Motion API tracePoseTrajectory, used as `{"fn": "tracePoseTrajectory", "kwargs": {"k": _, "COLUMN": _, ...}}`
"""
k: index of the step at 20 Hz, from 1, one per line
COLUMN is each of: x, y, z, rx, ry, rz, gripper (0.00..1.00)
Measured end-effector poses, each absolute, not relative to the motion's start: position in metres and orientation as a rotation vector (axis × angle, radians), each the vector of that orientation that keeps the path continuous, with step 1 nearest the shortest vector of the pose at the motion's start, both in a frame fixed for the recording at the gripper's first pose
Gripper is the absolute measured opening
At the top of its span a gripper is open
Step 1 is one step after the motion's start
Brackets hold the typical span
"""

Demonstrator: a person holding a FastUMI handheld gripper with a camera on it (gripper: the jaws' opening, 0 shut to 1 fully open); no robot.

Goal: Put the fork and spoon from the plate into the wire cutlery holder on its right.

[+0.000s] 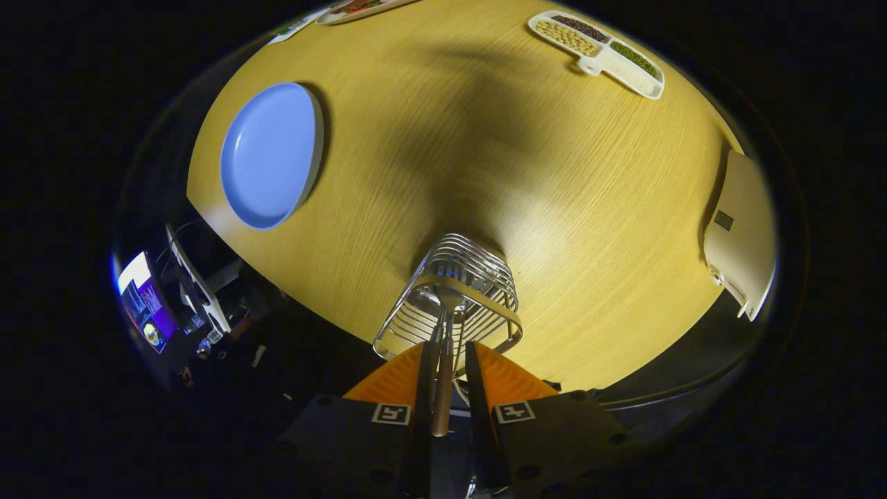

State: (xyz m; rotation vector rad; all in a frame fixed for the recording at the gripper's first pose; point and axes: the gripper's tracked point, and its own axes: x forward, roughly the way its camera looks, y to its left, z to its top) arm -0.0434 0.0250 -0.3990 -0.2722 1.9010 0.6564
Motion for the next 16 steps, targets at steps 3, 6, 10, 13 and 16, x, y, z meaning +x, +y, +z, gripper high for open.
{"fn": "tracePoseTrajectory", "kwargs": {"k": 3, "x": -0.041, "y": 0.025, "z": -0.389, "rx": -0.177, "ry": 1.78, "rz": 0.676, "gripper": 0.62}}
{"fn": "tracePoseTrajectory", "kwargs": {"k": 6, "x": -0.038, "y": 0.018, "z": -0.372, "rx": -0.108, "ry": 1.642, "rz": 0.692, "gripper": 0.77}}
{"fn": "tracePoseTrajectory", "kwargs": {"k": 10, "x": -0.03, "y": 0.016, "z": -0.352, "rx": 0.006, "ry": 1.465, "rz": 0.698, "gripper": 0.86}}
{"fn": "tracePoseTrajectory", "kwargs": {"k": 13, "x": -0.019, "y": 0.013, "z": -0.331, "rx": 0.053, "ry": 1.331, "rz": 0.705, "gripper": 0.93}}
{"fn": "tracePoseTrajectory", "kwargs": {"k": 16, "x": -0.011, "y": 0.01, "z": -0.307, "rx": 0.1, "ry": 1.201, "rz": 0.701, "gripper": 0.93}}
